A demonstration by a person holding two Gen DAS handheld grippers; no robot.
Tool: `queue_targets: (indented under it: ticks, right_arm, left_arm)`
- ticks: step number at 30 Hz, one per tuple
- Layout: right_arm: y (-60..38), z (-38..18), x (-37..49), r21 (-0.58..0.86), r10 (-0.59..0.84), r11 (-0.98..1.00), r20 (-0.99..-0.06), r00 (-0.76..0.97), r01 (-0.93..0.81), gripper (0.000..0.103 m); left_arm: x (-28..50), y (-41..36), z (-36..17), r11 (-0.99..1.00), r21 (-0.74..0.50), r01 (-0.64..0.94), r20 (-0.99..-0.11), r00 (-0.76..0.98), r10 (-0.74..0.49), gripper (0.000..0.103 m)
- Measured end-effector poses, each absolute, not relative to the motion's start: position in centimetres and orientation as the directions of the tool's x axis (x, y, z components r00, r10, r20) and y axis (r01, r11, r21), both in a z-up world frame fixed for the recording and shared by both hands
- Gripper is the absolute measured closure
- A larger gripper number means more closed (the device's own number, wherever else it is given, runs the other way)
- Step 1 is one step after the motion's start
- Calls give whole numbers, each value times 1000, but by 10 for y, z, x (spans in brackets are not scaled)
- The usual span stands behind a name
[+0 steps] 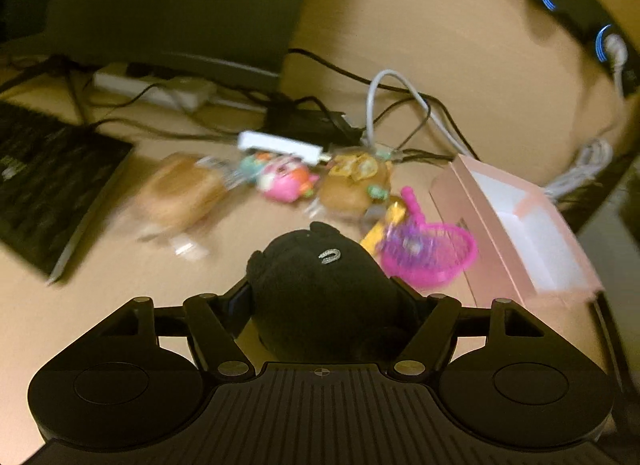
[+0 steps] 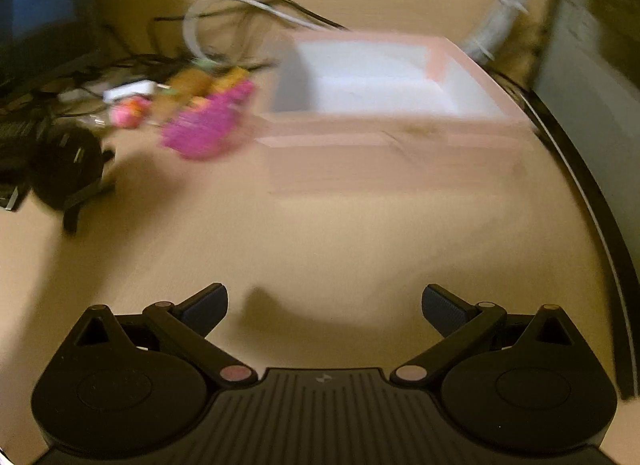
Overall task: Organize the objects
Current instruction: 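Grasp the black plush toy with the left tool while the right tool grasps the wrapped bread roll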
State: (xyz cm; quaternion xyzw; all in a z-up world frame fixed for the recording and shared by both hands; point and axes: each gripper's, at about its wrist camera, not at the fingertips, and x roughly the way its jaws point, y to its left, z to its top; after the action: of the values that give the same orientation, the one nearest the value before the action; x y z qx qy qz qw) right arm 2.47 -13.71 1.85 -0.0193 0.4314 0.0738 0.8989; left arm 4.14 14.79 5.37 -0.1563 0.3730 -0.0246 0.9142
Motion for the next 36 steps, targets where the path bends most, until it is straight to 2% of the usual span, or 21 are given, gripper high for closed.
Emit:
queue_targets:
  ticks: [3,8,11,14,18,19,20,22,23,28,32,36]
  right_arm:
    - [-89,32,33,25,172,972,-749,640,-233,0]
    - [7,55,57,83,331,916,-707,625,-392,0]
    - [66,56,82,109,392,888,-688,611,-447,0]
    - [113,52,112,117,392,894,-673,628,-433,0]
    - [143,38,154,183,349,931,-691,633,-314,0]
    - [145,31,164,219,357,931,-708,609,-292,2]
    - [145,25,170,252,370,927,-725,581,-276,15]
    - [142,14,176,302,393,919,-759,519,-254,33]
    - [139,16,170,297,398,916,-754,522,-270,46]
    - [111,39,125,263,425,891,-771,474,-371,48]
    - [66,62,75,157,378,889,-782,496,-430,48]
    - [4,81,37,58,293,910,-790,539,-410,48]
  left_arm:
    - [8,189,57,943,-320,-94,-692,702,-165,28]
    - [-31,250,67,957,-223,-185,-729,683,-38,28]
    - [-49,285,73,945,-246,-216,-720,693,-29,28]
    - [-66,311,77,936,-259,-239,-713,701,-18,28]
    - [-83,337,81,911,-299,-285,-704,710,-10,28]
    - [-86,339,81,908,-304,-289,-703,711,-9,28]
    - [-89,341,81,907,-304,-291,-703,712,-8,28]
    - [-92,343,83,912,-297,-282,-703,711,-9,28]
    - [-93,343,83,917,-292,-272,-703,711,-13,28]
    - [-82,324,78,938,-299,-175,-706,702,-93,27]
    - [-68,291,71,940,-334,-76,-712,674,-198,27]
    - [-50,237,73,929,-365,68,-707,629,-324,27]
